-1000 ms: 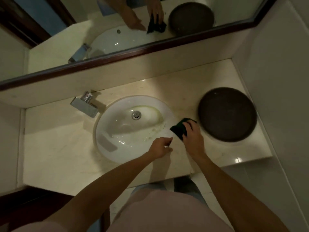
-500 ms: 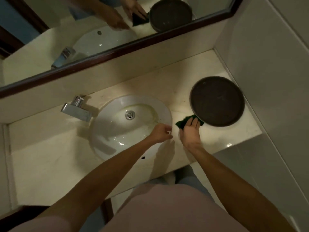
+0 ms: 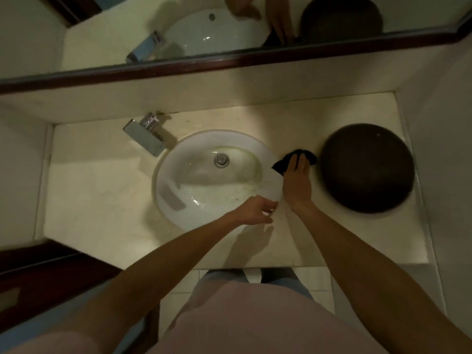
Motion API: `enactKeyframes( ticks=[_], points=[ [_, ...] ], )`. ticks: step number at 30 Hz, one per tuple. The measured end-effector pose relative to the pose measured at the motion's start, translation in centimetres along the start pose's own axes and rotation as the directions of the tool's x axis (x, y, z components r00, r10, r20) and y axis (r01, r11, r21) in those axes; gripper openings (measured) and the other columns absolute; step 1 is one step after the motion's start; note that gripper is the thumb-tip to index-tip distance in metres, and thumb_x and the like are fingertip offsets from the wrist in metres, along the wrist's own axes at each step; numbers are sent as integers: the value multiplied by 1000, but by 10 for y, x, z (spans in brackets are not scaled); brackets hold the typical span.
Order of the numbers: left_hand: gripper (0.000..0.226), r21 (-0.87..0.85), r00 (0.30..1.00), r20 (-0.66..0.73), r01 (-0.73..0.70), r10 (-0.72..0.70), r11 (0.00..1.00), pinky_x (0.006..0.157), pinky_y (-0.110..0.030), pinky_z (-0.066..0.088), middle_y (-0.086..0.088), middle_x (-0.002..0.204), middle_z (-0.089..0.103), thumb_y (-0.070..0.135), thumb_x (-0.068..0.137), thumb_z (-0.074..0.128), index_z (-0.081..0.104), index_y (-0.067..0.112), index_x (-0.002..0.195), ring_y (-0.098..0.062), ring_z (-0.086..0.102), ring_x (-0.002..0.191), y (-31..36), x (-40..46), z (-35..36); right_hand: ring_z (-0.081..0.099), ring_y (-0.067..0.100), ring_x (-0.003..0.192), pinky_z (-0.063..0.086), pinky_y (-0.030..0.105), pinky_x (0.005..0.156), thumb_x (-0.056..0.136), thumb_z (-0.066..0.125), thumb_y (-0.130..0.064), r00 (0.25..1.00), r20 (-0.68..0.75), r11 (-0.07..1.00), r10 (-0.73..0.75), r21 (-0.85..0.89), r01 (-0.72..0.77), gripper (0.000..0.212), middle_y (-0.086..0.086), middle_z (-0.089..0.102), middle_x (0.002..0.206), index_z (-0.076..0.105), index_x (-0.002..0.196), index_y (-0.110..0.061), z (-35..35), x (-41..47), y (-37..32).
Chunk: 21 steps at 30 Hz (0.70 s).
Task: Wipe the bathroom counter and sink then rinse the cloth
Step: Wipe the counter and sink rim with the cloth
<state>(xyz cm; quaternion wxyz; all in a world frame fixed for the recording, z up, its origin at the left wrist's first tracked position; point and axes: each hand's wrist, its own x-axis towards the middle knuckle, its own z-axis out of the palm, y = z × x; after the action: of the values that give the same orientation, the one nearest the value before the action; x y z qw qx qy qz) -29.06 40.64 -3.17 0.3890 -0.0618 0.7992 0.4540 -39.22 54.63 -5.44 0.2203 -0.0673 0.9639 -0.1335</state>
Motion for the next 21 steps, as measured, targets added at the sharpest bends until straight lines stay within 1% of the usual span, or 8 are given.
enactKeyframes(
  ticks=[3, 5, 7, 9, 12, 15, 19, 21],
  points=[
    [66, -8, 999, -34, 2, -2, 1000, 96, -18, 50, -3, 135, 64, 9, 79, 80, 57, 10, 140, -14, 65, 116, 6, -3, 3, 31, 45, 148, 48, 45, 107, 90, 60, 9, 980, -34, 973, -194, -131, 188, 75, 32, 26, 161, 25, 156, 6, -19, 27, -15],
    [66, -18, 999, -38, 14, -15, 1000, 100, -28, 52, -4, 136, 63, 10, 79, 80, 56, 9, 140, -16, 65, 117, 9, -3, 2, 36, 41, 145, 47, 45, 105, 90, 56, 11, 955, -45, 955, -295, -45, 293, 69, 25, 31, 160, 34, 154, 1, -36, 51, -28],
    [62, -8, 999, -41, 26, -27, 1000, 101, -32, 52, -5, 136, 63, 11, 81, 80, 58, 9, 139, -18, 65, 117, 12, -3, -1, 48, 37, 135, 46, 42, 107, 92, 58, 5, 943, -37, 941, -330, 70, 332, 57, 19, 42, 154, 46, 147, -4, -54, 65, -43],
    [53, 36, 996, -81, 40, -37, 999, 101, -32, 51, -7, 132, 66, 11, 82, 78, 64, 8, 132, -18, 66, 115, 16, -2, -3, 55, 33, 126, 46, 37, 108, 94, 59, 0, 945, -107, 924, -308, 202, 324, 47, 15, 49, 147, 53, 141, -5, -67, 61, -49],
    [46, 51, 985, -163, 65, -56, 997, 95, -26, 51, -11, 126, 69, 11, 81, 78, 68, 5, 126, -17, 68, 111, 22, 1, -8, 54, 30, 128, 45, 35, 109, 95, 58, -2, 940, -233, 904, -250, 292, 313, 46, 14, 49, 146, 53, 141, -5, -75, 34, -37],
    [46, 88, 980, -195, 65, -47, 994, 92, -25, 51, -11, 123, 70, 14, 82, 79, 68, 4, 125, -18, 69, 109, 28, 7, -16, 53, 30, 130, 48, 40, 109, 96, 57, -5, 949, -278, 933, -150, 278, 229, 47, 13, 48, 147, 51, 142, -7, -66, 6, -3],
    [50, 77, 978, -197, 78, -61, 994, 94, -30, 54, -13, 125, 69, 12, 82, 79, 65, 3, 129, -19, 68, 110, 34, 16, -24, 54, 34, 127, 52, 41, 100, 92, 63, -3, 984, -174, 993, -34, 103, 53, 53, 17, 48, 148, 50, 143, -7, -35, -32, 28],
    [52, 63, 980, -188, 85, -72, 994, 94, -29, 54, -13, 126, 69, 11, 81, 80, 64, 3, 130, -19, 68, 112, 35, 20, -27, 45, 38, 138, 47, 42, 108, 92, 62, 0, 990, -143, 999, -6, 49, 13, 61, 24, 39, 155, 42, 150, -3, -18, -46, 26]
  ],
)
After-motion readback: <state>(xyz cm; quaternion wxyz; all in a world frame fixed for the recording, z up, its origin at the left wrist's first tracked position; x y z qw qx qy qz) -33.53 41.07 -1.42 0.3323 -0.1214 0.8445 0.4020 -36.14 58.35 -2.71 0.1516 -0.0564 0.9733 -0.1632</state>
